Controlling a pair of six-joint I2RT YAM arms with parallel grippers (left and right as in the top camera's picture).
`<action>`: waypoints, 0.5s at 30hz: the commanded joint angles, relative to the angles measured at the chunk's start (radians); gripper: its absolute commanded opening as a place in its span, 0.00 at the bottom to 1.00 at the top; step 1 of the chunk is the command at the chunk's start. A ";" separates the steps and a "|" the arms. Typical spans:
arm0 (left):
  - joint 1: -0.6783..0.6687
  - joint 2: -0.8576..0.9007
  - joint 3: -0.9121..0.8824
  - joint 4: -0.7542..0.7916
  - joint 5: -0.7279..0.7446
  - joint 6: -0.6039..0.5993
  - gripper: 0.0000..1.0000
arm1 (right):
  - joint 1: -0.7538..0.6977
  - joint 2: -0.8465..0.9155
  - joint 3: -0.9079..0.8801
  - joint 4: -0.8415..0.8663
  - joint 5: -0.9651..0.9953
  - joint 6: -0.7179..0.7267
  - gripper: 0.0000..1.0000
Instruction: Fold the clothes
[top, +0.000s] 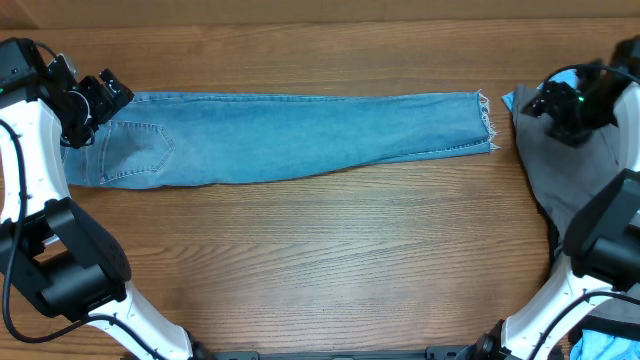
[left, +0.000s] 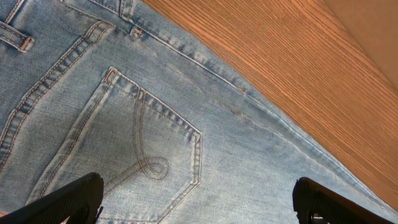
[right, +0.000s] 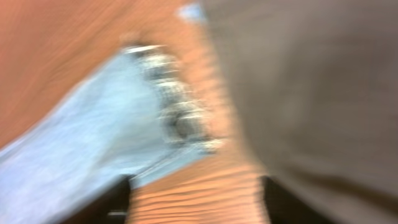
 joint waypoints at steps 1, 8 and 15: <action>0.000 -0.024 0.026 0.004 0.011 0.011 1.00 | 0.086 -0.009 0.025 0.027 -0.161 -0.035 0.20; 0.000 -0.024 0.026 0.004 0.011 0.011 1.00 | 0.312 -0.005 -0.144 0.287 -0.036 -0.034 0.18; 0.000 -0.024 0.026 0.004 0.011 0.011 1.00 | 0.434 -0.003 -0.359 0.552 0.081 -0.032 0.18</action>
